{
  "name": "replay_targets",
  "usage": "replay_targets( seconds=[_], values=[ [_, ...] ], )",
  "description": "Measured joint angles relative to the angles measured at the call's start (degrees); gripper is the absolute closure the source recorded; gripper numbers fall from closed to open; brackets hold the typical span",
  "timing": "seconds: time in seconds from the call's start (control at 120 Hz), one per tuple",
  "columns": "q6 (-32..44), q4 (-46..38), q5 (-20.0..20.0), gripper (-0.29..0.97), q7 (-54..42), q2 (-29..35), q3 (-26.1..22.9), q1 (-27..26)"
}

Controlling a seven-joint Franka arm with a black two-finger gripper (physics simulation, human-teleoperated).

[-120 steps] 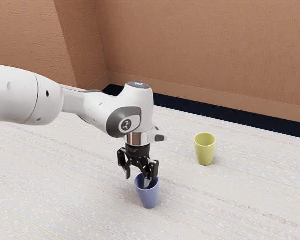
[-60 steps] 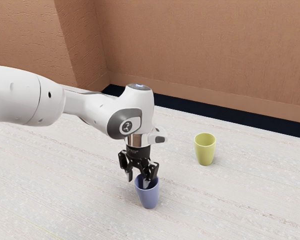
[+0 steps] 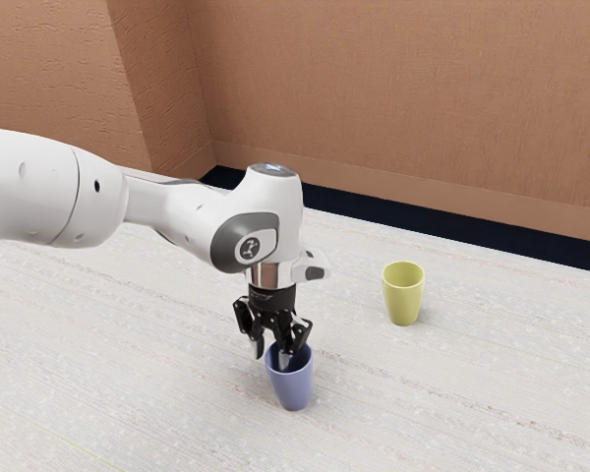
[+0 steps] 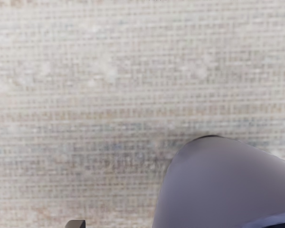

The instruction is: Place the left cup onto the right cup

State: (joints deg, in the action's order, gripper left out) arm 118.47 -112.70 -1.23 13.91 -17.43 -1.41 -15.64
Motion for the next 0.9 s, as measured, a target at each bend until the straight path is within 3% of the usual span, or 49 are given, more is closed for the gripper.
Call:
replay_targets(
  seconds=[0.9],
  values=[
    [0.09, 0.44, 0.15, 0.66, 0.1, 0.17, -0.01, -0.61]
  ],
)
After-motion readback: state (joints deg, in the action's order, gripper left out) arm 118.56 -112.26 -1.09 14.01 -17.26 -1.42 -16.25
